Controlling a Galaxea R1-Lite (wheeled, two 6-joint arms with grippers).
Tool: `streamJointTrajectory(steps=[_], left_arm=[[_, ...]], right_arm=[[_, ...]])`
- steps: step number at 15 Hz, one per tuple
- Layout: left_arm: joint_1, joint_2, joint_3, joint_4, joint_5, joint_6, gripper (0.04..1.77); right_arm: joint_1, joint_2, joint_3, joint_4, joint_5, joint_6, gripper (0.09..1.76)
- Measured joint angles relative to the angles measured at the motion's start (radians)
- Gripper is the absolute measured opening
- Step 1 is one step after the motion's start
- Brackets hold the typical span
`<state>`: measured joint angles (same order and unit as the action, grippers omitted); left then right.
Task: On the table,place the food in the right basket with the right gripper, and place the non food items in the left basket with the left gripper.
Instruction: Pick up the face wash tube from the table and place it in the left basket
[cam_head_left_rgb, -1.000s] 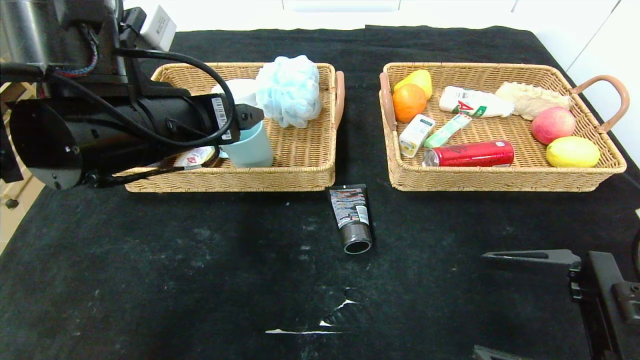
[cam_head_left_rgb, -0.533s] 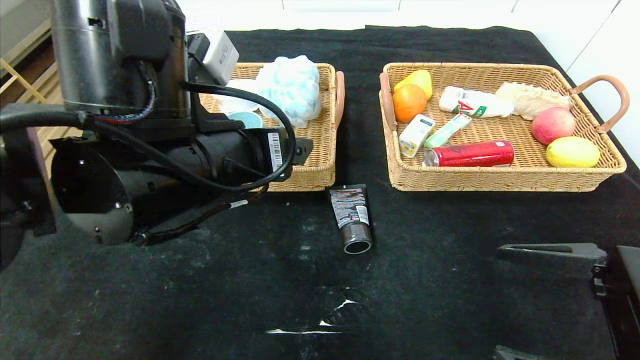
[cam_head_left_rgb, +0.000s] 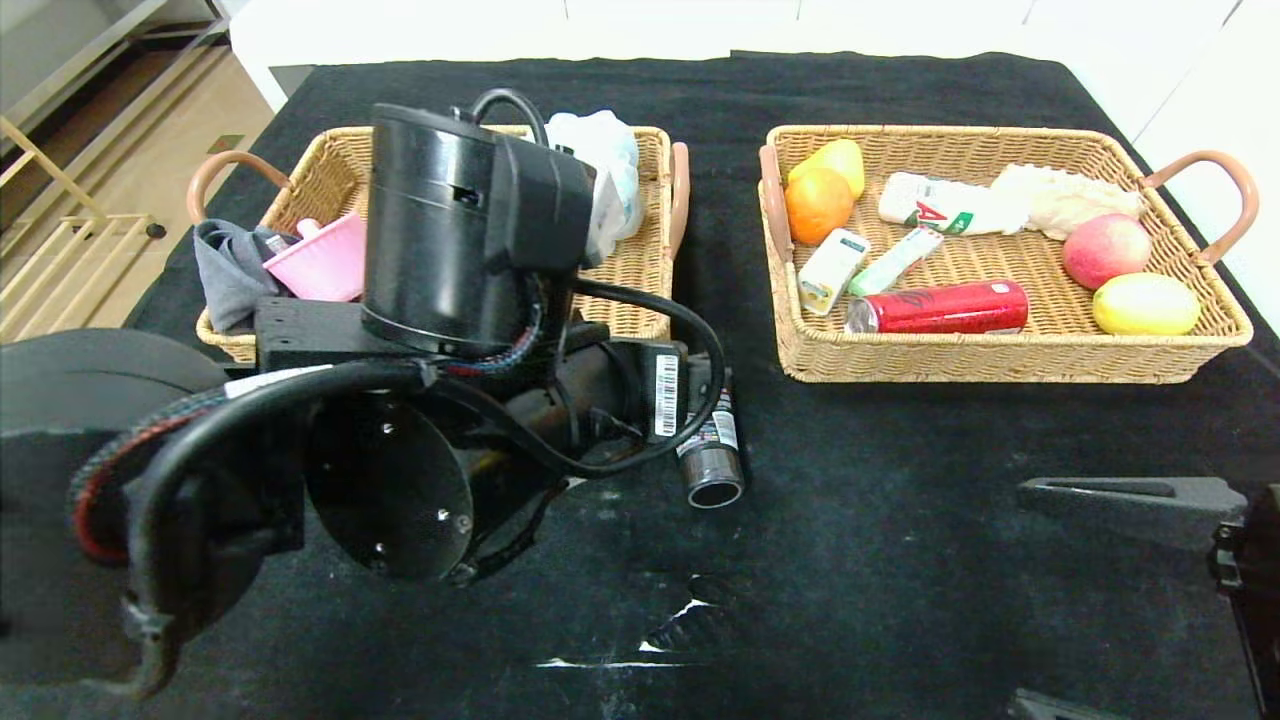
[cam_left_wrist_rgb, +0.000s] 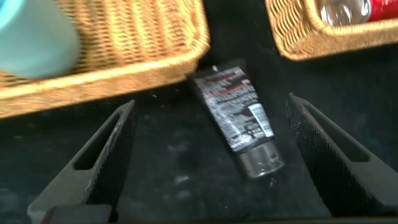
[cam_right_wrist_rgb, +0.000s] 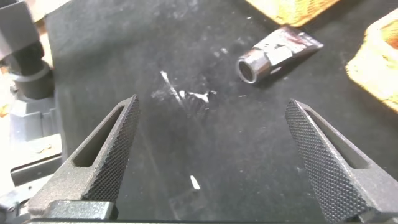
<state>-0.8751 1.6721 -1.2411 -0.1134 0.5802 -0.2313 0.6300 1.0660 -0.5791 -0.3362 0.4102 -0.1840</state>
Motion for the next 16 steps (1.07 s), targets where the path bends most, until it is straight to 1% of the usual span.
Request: streamJointTrajectory(steps=[3, 6, 9, 12, 14, 16], left_arm=[[-0.036, 0.039, -0.004, 0.001, 0.013, -0.04, 1.7], [-0.067, 0.076, -0.007, -0.001, 0.024, -0.055, 1.7], [-0.073, 0.112, -0.01, -0.001, 0.03, -0.086, 1.71], [-0.073, 0.147, -0.011, -0.012, 0.065, -0.09, 1.71], [-0.073, 0.166, -0.013, -0.014, 0.071, -0.091, 1.71], [-0.073, 0.185, -0.027, -0.014, 0.078, -0.136, 1.71]], right_arm=[[0.0, -0.007, -0.003, -0.001, -0.014, 0.0, 1.71], [0.0, -0.012, -0.003, -0.002, -0.016, 0.0, 1.71], [0.0, -0.017, -0.005, -0.002, -0.015, 0.0, 1.71], [0.0, -0.018, -0.004, -0.002, -0.015, 0.0, 1.71], [0.0, -0.017, -0.003, -0.001, -0.015, 0.0, 1.71], [0.0, -0.017, -0.002, -0.001, -0.014, -0.001, 1.71]])
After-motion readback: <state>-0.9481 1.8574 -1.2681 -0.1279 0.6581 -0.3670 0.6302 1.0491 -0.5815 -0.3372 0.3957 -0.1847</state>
